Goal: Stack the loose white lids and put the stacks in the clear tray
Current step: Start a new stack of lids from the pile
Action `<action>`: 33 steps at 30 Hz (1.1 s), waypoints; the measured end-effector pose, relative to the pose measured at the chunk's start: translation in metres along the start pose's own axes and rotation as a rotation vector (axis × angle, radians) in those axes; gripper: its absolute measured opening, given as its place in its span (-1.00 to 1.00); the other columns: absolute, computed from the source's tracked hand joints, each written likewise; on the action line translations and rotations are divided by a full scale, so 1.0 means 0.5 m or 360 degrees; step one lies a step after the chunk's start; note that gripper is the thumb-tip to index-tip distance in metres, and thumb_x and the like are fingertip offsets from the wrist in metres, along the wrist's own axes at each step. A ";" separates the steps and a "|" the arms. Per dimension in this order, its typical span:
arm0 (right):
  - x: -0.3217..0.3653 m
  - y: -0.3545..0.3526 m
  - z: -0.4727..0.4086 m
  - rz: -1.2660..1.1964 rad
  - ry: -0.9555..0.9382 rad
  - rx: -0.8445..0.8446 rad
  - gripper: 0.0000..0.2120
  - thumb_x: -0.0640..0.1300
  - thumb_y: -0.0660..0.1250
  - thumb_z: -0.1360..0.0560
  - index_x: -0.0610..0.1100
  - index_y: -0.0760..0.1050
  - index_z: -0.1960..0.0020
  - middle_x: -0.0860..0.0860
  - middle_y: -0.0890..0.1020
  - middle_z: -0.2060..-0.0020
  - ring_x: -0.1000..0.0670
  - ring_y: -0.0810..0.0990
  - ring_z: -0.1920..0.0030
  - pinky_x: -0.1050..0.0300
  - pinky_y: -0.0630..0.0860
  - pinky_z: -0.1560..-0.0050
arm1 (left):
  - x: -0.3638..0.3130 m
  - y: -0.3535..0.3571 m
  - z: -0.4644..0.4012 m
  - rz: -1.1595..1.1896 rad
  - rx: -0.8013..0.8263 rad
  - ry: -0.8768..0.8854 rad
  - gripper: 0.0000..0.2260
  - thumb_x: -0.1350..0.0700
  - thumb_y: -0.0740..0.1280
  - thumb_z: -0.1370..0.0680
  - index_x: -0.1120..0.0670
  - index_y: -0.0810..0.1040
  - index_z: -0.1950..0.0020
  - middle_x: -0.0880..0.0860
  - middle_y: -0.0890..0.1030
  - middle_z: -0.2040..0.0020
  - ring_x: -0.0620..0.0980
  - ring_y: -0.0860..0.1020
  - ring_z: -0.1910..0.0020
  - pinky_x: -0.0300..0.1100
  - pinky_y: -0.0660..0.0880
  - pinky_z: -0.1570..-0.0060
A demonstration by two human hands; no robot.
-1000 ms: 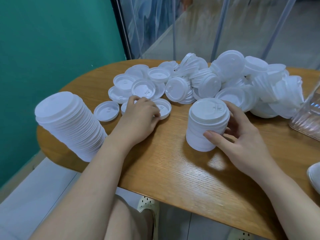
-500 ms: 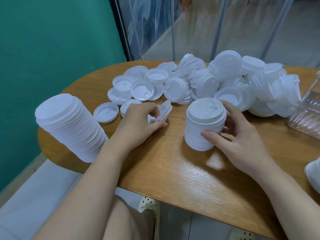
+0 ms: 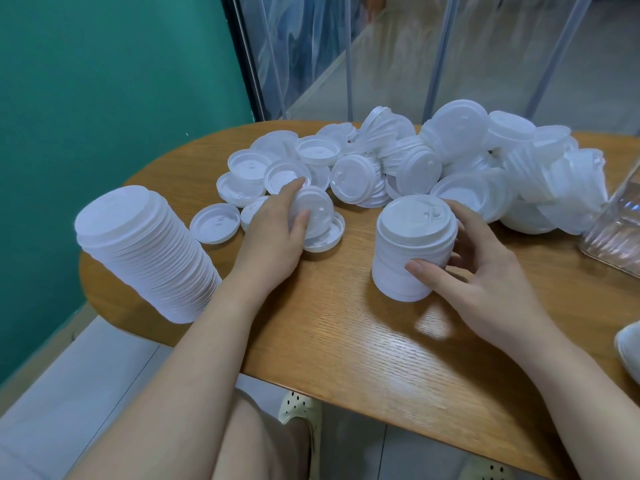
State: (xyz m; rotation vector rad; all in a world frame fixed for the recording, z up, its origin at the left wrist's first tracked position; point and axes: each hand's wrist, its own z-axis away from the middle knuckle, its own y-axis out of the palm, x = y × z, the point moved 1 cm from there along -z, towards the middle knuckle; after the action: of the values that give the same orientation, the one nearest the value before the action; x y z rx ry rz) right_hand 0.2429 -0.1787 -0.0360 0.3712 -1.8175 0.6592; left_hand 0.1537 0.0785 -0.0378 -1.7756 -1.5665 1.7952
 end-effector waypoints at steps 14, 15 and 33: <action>0.003 0.000 0.001 -0.0036 0.0022 0.0009 -0.32 0.11 0.51 -0.28 0.33 0.38 -0.35 0.42 0.61 -0.09 0.29 0.62 -0.14 0.42 0.55 0.00 | -0.008 0.013 -0.006 -0.0389 0.0159 -0.0076 -0.18 -0.41 0.46 -0.36 -0.05 0.33 -0.49 -0.07 0.46 -0.32 -0.01 0.36 -0.36 -0.01 0.16 -0.38; 0.002 0.000 0.000 -0.0039 0.0022 0.0010 -0.32 0.11 0.51 -0.27 0.34 0.38 -0.34 0.41 0.61 -0.10 0.27 0.62 -0.14 0.41 0.55 0.00 | -0.009 0.012 -0.004 -0.0369 0.0150 -0.0068 -0.22 -0.39 0.48 -0.35 -0.08 0.35 -0.45 -0.09 0.48 -0.27 -0.03 0.37 -0.29 -0.01 0.20 -0.34; 0.001 -0.001 0.001 -0.0046 0.0015 0.0009 -0.31 0.09 0.52 -0.28 0.31 0.37 -0.37 0.41 0.62 -0.10 0.30 0.62 -0.14 0.44 0.53 0.01 | -0.068 -0.014 0.023 -0.0110 -0.0180 0.0173 -0.36 -0.46 0.42 -0.27 -0.07 0.44 -0.14 -0.16 0.53 0.00 0.04 0.47 -0.08 0.00 0.41 -0.16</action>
State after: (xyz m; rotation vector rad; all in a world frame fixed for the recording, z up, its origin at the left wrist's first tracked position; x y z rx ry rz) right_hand 0.2428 -0.1795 -0.0355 0.3969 -1.7983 0.6450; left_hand 0.1501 0.0507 -0.0144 -1.8104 -1.6946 1.5805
